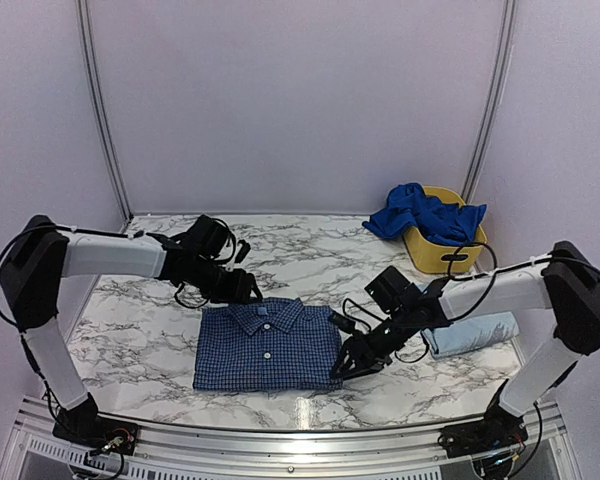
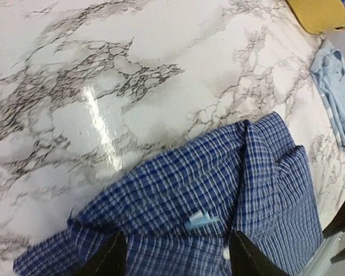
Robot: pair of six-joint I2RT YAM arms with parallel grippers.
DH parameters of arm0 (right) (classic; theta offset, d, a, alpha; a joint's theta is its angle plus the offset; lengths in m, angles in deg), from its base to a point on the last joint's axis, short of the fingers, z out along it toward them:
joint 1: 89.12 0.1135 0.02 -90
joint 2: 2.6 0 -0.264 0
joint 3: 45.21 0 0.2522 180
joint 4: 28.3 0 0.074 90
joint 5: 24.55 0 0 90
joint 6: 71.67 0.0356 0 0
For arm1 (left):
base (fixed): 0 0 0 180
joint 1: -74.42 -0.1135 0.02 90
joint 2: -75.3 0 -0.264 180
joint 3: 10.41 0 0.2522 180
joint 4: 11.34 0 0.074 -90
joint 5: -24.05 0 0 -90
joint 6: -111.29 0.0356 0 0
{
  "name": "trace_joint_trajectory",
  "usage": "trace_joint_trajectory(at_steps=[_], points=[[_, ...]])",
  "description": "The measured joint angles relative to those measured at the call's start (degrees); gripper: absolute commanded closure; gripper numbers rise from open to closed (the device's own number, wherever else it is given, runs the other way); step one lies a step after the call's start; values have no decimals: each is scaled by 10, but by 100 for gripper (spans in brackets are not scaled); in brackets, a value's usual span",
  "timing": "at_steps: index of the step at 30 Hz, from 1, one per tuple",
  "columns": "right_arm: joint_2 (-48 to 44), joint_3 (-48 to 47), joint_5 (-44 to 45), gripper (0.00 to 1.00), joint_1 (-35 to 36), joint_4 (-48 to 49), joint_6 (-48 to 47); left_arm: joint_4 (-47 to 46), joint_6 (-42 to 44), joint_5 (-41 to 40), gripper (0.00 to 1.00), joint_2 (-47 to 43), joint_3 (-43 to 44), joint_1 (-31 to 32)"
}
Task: Fold and stack the mixed laundry pile
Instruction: Adjust the square-folded shirt at the center of the board.
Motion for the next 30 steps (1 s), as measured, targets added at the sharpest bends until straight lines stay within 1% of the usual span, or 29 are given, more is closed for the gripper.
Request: trace_joint_trajectory(at_steps=[2, 5, 7, 9, 12, 15, 22, 25, 27, 29, 30], points=[[-30, -19, 2, 60, -18, -15, -3, 2, -3, 12, 36, -54, -35, -10], [-70, -57, 15, 62, -67, -17, -12, 6, -11, 22, 37, -148, -94, -49], [-66, -86, 29, 63, -92, -20, -22, 4, -19, 25, 37, -191, -129, -73], [-37, -121, 45, 64, -108, -26, -34, 4, -27, 25, 37, -216, -166, -92], [18, -155, 64, 64, -113, -28, -47, 6, -38, 25, 37, -221, -212, -100], [70, -180, 78, 62, -113, -38, -59, 10, -49, 25, 37, -220, -240, -106], [146, -236, 93, 62, -113, -55, -86, -2, -62, 27, 39, -207, -246, -114], [160, -246, 92, 66, -113, -55, -92, -7, -65, 31, 43, -194, -246, -115], [167, -248, 92, 67, -113, -55, -95, -11, -66, 34, 47, -184, -246, -115], [174, -248, 91, 68, -113, -55, -96, -17, -68, 38, 51, -175, -245, -115], [177, -248, 91, 70, -113, -55, -97, -19, -68, 40, 53, -170, -245, -115]])
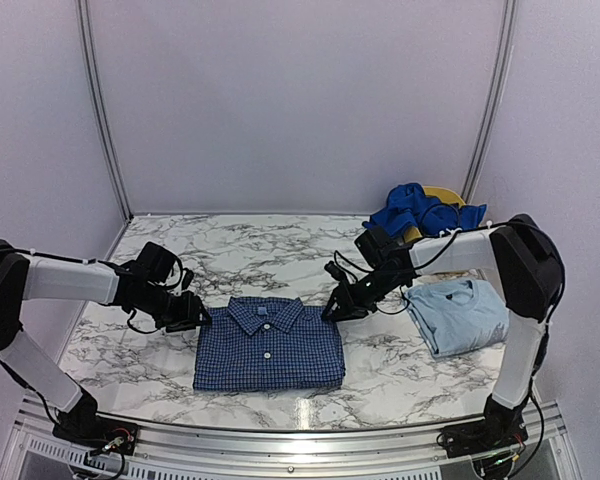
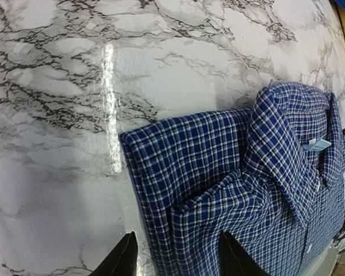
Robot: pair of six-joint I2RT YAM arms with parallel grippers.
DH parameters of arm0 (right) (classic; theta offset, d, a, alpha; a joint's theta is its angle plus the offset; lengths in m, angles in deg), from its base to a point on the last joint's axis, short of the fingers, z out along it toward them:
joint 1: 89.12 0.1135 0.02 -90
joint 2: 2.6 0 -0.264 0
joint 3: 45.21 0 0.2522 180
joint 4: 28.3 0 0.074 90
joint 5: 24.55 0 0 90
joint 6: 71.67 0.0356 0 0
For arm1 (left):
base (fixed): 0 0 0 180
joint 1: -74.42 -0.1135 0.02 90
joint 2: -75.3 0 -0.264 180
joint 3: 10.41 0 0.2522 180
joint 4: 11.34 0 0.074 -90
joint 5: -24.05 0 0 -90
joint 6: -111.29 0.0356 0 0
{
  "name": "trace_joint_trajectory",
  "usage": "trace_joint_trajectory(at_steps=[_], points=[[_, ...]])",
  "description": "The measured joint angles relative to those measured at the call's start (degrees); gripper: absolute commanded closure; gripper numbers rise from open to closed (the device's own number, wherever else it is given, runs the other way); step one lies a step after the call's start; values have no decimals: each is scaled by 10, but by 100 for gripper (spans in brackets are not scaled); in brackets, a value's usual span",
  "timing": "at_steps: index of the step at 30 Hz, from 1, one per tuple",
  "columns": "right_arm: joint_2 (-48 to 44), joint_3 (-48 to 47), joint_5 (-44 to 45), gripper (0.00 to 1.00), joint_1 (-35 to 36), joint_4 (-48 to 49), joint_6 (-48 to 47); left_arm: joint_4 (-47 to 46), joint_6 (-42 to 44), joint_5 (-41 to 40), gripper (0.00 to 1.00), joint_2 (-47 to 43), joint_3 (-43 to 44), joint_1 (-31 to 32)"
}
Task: Fold and stack the mixed laundry pile
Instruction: Adjust the square-folded shirt at the center of the board.
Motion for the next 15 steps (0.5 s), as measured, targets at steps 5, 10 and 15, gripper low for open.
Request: trace_joint_trajectory(at_steps=[5, 10, 15], points=[[9, 0, -2, 85, 0, 0, -5, -9, 1, 11, 69, 16, 8, 0], [9, -7, -7, 98, 0, 1, -5, -15, 4, 20, 74, 17, 13, 0], [9, -7, -14, 100, -1, 2, -3, -16, 10, 22, 75, 17, 18, 0]])
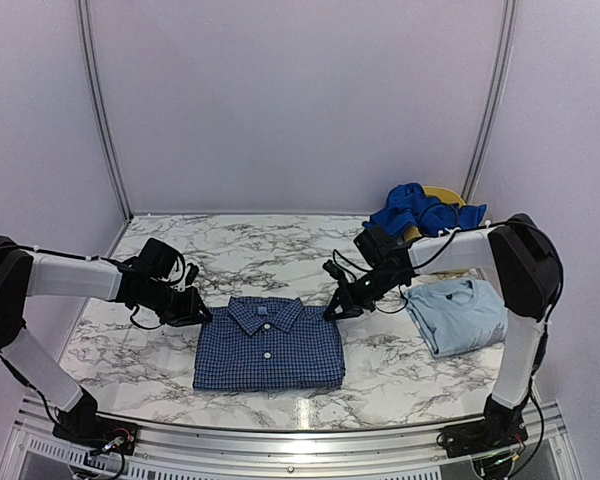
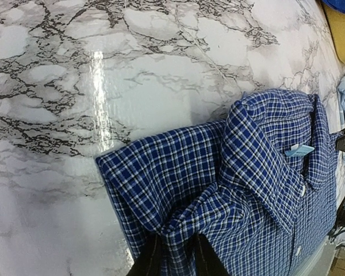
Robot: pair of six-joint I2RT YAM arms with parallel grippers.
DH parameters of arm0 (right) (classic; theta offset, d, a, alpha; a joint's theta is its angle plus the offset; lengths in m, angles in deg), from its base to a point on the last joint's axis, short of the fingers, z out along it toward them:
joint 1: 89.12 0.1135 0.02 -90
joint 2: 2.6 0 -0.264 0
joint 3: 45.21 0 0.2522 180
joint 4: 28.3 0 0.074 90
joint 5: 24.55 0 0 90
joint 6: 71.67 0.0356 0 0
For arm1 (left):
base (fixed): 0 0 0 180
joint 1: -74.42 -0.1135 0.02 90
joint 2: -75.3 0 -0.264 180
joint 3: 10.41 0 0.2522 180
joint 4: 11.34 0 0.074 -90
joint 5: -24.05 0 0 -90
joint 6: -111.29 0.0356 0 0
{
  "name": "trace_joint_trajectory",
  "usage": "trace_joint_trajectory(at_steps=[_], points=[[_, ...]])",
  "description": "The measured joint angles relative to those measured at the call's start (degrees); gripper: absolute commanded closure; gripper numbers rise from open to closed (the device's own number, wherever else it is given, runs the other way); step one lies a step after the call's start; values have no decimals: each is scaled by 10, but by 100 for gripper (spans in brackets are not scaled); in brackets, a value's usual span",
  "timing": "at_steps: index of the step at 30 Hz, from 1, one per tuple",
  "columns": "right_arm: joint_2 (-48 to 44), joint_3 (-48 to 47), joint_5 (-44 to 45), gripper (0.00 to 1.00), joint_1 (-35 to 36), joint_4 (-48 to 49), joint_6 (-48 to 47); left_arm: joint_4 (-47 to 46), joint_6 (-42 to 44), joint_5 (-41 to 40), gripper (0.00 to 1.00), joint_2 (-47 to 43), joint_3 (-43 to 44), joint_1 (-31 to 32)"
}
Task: Fold and stack the mixed laundry pile
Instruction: Adjust the square-folded shirt at the center of the board.
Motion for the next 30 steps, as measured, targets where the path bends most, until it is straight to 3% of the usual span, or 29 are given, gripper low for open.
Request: trace_joint_trajectory(at_steps=[2, 4, 8, 17, 21, 26, 30], points=[[0, 0, -1, 100, -1, 0, 0, 0, 1, 1, 59, 0, 2, 0], [0, 0, -2, 100, -2, 0, 0, 1, 0, -2, 55, 0, 4, 0], [0, 0, -2, 100, -2, 0, 0, 3, 5, -14, 56, 0, 11, 0], [0, 0, -3, 100, -2, 1, 4, 17, 29, -18, 70, 0, 38, 0], [1, 0, -4, 100, -2, 1, 5, 19, 34, -18, 70, 4, 39, 0], [6, -5, -6, 100, -2, 1, 5, 23, 38, -21, 62, 19, 40, 0], [10, -10, -8, 100, -2, 0, 4, 31, 39, -24, 65, 26, 40, 0]])
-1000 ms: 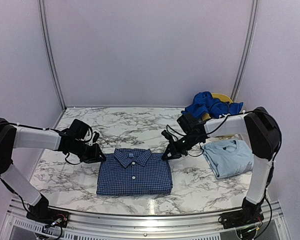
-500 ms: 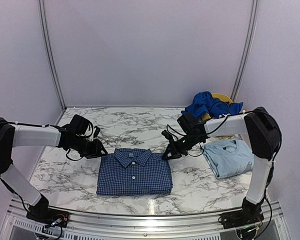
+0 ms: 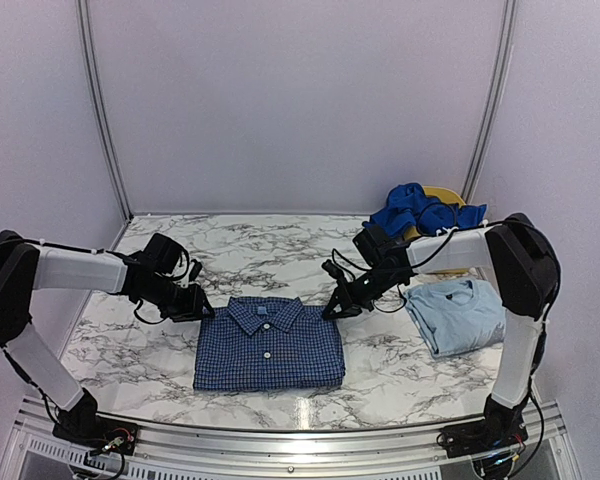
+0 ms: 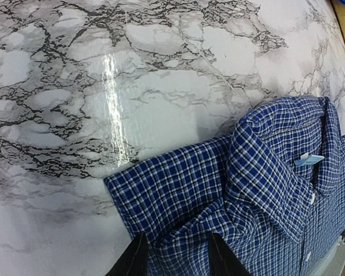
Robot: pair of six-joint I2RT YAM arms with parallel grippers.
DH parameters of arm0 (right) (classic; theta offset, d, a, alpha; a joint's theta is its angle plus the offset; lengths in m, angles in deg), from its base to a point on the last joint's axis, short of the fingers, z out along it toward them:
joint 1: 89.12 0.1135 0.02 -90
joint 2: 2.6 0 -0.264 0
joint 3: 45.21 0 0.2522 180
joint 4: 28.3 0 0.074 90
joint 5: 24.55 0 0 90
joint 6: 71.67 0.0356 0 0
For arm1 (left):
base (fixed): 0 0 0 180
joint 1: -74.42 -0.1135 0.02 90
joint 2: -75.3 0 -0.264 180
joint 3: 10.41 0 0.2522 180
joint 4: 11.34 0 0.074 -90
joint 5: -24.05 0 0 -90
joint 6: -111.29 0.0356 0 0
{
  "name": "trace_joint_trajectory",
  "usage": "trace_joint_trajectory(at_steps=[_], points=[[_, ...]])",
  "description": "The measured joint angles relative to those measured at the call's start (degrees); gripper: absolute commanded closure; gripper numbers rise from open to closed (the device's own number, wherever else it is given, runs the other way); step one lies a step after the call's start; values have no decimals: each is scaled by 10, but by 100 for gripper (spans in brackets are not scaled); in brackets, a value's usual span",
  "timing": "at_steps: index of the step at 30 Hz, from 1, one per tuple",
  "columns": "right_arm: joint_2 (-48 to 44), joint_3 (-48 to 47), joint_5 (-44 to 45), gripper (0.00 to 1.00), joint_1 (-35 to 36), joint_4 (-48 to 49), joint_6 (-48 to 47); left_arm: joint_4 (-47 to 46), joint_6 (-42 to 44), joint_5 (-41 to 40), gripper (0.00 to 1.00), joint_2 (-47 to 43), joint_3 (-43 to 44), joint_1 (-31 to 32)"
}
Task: Fold and stack the mixed laundry pile
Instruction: Adjust the square-folded shirt at the center of the board.
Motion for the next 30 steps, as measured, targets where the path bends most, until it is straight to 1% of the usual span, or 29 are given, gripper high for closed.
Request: trace_joint_trajectory(at_steps=[3, 8, 12, 17, 21, 24, 29, 30], points=[[1, 0, -1, 100, 0, 0, 0, 2, 1, 0, 74, 3, 0, 0], [5, -1, -1, 100, 0, -1, 0, 3, 4, 0, 100, 3, 0, 0], [4, -1, 1, 100, -2, -4, -1, 13, 4, -8, 100, -6, 1, 0], [-13, -2, -3, 100, -24, 3, -1, 17, 0, -23, 100, -26, 3, -15], [-12, -27, -8, 100, -29, 4, -11, 11, -1, -26, 100, -22, 6, -20], [-2, -40, -6, 100, -29, 10, -16, 3, -2, -34, 100, -2, 10, -22], [50, -50, 25, 100, -29, 19, -22, -19, -9, -51, 100, 59, 25, -22], [62, -50, 30, 96, -29, 21, -22, -24, -10, -52, 93, 67, 27, -22]])
